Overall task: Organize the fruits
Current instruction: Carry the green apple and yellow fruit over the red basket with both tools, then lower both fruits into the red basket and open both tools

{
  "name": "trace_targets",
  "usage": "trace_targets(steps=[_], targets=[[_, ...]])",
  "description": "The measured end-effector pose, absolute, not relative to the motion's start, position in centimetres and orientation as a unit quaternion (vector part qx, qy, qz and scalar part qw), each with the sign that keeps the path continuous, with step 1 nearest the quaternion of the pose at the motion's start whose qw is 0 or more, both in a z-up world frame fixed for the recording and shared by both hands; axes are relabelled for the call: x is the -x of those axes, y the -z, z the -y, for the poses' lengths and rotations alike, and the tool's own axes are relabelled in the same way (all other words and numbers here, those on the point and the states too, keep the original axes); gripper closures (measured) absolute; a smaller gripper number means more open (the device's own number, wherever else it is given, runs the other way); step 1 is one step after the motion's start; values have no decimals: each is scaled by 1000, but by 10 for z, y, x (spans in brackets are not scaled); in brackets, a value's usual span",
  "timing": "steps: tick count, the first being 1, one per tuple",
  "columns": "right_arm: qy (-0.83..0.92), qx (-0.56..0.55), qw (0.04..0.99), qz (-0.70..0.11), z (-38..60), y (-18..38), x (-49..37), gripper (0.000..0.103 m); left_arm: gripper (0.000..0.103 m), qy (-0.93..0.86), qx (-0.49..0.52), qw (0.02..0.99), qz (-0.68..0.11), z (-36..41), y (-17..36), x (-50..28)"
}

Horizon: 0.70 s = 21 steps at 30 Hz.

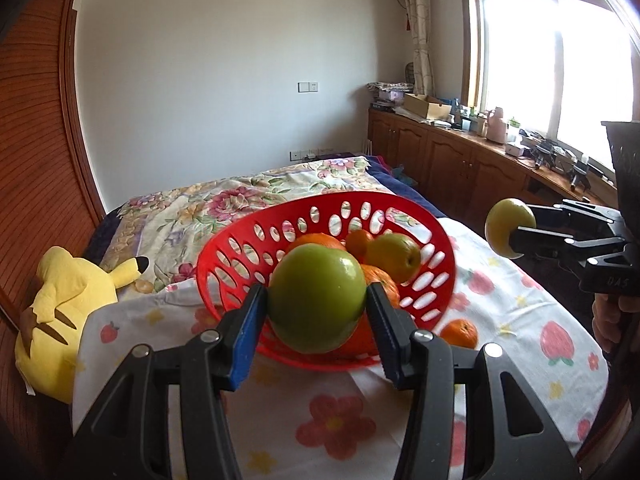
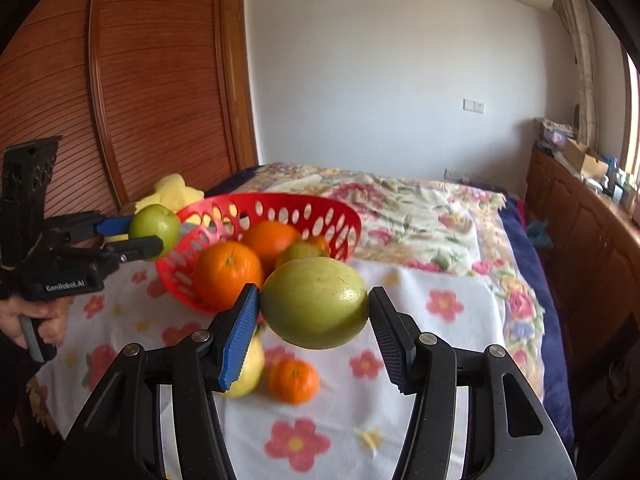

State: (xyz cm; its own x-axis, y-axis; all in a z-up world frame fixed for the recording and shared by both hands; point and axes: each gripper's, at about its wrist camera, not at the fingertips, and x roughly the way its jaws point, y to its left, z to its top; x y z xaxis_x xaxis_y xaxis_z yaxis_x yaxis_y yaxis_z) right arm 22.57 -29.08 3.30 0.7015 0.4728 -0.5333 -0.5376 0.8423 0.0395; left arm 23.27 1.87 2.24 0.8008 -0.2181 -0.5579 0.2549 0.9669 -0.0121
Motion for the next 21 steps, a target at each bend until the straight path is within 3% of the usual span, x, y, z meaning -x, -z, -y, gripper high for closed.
trace_targets(steps=[21], targets=[[-334, 90, 895, -282, 207, -28, -303, 46, 53, 114, 7, 944, -310, -39, 7, -277]])
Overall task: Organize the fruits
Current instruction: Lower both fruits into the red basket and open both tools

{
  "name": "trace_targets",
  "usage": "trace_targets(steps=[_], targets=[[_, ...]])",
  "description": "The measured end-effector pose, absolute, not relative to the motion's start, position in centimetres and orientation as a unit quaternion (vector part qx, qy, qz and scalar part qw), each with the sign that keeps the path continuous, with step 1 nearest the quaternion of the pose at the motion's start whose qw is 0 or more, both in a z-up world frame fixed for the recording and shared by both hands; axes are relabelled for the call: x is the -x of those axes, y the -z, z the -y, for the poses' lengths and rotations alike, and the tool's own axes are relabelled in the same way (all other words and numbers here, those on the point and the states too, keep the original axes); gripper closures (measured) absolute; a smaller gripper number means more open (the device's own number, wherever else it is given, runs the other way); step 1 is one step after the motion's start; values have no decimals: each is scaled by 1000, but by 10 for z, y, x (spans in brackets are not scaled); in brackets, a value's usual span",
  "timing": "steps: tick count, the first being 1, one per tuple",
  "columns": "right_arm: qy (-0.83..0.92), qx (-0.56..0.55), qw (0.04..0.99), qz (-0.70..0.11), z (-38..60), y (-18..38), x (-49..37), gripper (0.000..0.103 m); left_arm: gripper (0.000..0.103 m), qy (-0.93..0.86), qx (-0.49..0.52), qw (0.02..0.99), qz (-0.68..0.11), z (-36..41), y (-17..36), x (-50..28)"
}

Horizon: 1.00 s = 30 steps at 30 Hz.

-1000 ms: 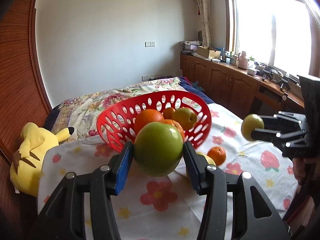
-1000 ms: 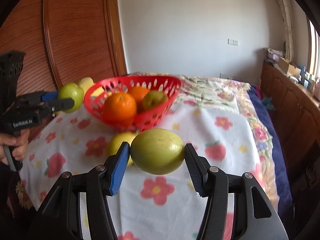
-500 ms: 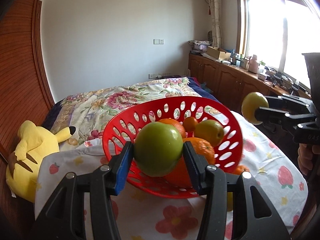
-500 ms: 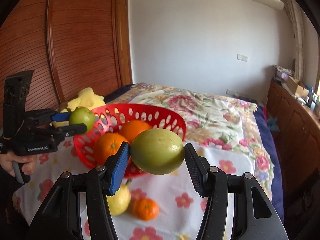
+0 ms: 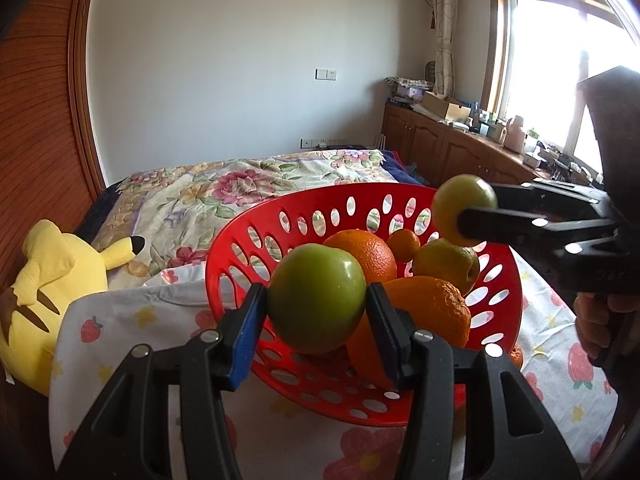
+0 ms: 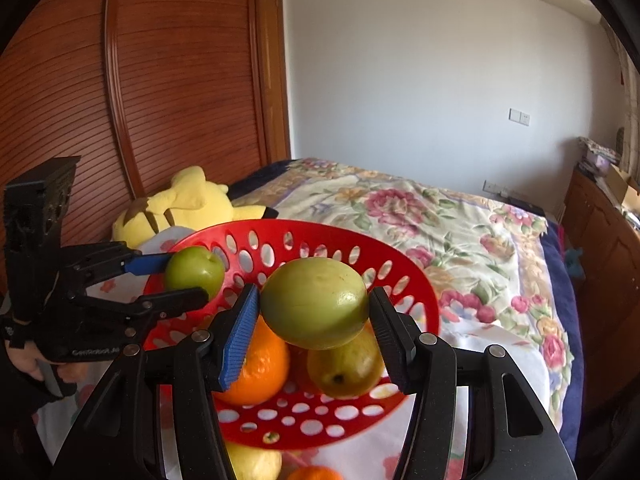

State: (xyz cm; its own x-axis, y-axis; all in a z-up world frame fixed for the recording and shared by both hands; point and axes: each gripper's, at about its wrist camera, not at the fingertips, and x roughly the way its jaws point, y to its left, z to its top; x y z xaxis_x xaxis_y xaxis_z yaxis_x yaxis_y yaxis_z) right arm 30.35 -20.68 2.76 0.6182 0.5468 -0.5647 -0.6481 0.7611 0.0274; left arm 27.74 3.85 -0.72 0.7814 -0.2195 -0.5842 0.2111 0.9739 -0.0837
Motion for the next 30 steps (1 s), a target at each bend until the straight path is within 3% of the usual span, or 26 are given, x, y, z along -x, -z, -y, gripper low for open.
trace_targets(steps=[30], targets=[[-337, 92, 887, -302, 192, -7, -306, 46, 52, 122, 4, 944, -305, -41, 8, -278]])
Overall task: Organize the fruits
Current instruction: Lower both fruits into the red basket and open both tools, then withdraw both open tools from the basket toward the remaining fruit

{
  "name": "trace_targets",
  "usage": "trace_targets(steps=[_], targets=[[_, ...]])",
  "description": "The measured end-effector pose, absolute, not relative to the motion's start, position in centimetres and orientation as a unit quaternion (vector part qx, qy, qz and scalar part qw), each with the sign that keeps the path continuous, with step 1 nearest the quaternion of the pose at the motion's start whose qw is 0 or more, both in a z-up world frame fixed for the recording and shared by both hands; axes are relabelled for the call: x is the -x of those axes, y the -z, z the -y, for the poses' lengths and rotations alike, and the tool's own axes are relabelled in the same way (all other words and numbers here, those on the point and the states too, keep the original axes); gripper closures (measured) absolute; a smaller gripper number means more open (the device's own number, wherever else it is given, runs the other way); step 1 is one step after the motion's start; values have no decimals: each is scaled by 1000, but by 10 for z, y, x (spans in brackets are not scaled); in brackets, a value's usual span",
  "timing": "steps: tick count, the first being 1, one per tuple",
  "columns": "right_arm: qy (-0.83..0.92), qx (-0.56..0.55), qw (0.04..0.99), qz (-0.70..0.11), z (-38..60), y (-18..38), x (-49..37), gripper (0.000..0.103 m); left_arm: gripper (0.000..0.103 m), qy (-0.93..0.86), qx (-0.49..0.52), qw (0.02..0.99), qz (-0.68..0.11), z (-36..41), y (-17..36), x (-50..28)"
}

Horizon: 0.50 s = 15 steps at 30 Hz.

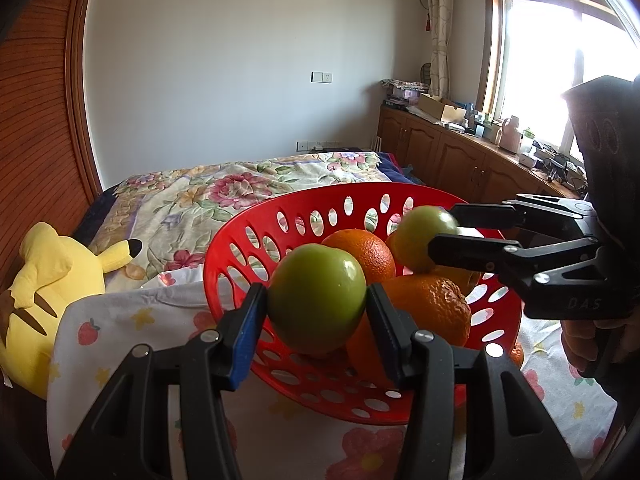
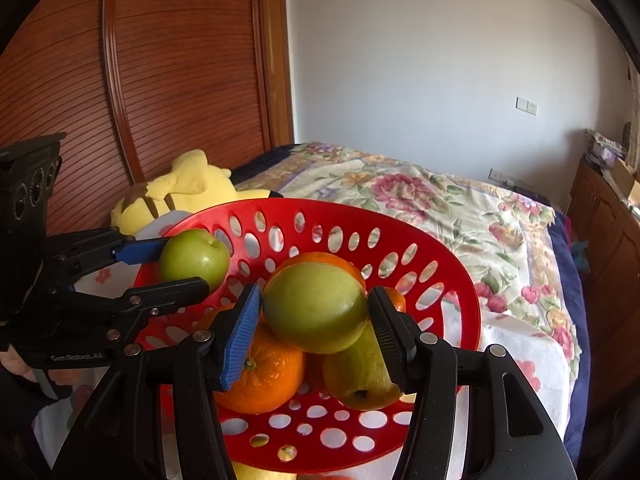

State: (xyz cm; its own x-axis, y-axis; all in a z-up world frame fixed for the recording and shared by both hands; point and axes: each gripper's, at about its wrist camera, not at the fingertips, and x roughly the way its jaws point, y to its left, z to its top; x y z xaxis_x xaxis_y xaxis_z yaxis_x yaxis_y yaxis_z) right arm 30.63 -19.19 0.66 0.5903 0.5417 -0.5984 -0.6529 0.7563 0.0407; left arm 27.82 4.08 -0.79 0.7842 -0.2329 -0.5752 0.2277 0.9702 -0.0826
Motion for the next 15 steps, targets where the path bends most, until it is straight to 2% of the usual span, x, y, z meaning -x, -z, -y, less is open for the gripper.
trace_targets(steps=[15], targets=[[-326, 80, 894, -298, 209, -8, -287, 46, 52, 120, -3, 950, -289, -37, -4, -267]])
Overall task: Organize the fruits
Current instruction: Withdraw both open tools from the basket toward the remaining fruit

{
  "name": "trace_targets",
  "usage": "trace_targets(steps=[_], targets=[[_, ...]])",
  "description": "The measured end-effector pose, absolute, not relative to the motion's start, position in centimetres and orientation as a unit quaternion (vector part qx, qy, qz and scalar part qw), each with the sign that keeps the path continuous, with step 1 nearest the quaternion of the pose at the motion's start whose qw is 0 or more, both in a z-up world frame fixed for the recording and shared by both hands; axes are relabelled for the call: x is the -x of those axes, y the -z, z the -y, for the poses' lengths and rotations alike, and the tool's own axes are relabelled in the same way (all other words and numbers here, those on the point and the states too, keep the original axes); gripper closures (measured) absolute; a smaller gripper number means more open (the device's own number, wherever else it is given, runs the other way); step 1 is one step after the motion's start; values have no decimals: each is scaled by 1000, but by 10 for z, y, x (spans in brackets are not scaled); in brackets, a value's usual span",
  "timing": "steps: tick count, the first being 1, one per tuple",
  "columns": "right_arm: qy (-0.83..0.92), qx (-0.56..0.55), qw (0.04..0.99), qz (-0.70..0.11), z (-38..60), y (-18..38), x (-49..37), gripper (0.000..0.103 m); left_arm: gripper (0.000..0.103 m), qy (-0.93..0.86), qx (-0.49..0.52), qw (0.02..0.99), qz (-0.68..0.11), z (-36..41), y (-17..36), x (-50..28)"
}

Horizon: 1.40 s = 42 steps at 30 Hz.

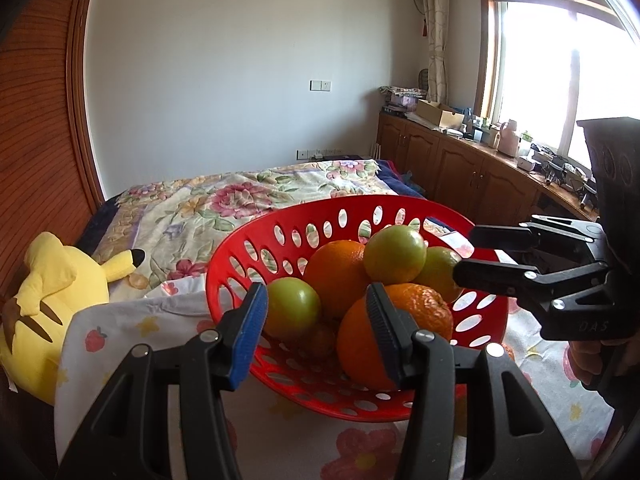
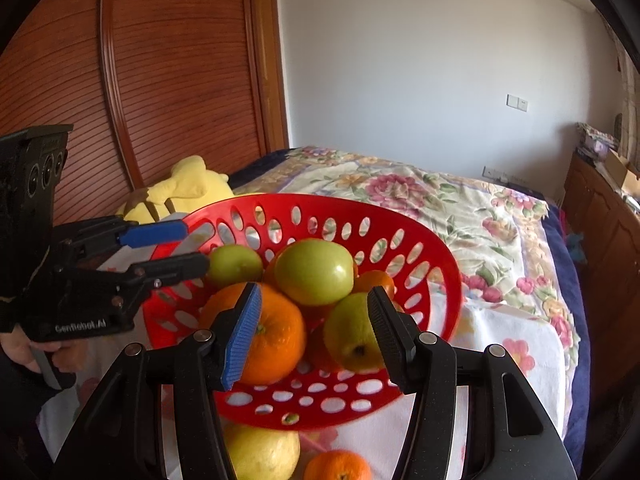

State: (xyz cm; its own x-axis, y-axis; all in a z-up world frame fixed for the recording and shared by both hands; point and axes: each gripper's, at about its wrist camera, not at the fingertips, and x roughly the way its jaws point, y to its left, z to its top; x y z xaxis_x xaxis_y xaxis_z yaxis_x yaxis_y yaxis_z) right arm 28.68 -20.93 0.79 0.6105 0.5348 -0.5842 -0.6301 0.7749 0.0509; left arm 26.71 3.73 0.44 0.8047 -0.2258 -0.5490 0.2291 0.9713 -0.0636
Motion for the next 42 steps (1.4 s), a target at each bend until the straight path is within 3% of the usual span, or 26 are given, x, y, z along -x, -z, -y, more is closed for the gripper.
trace_targets(steps=[20, 42], targets=[[-290, 49, 906, -304, 266, -5, -235, 46, 45, 133, -36, 955, -264, 1, -19, -208], [-275, 42, 890, -362, 282, 46, -222, 46, 44, 158, -25, 940, -300, 32, 24, -187]])
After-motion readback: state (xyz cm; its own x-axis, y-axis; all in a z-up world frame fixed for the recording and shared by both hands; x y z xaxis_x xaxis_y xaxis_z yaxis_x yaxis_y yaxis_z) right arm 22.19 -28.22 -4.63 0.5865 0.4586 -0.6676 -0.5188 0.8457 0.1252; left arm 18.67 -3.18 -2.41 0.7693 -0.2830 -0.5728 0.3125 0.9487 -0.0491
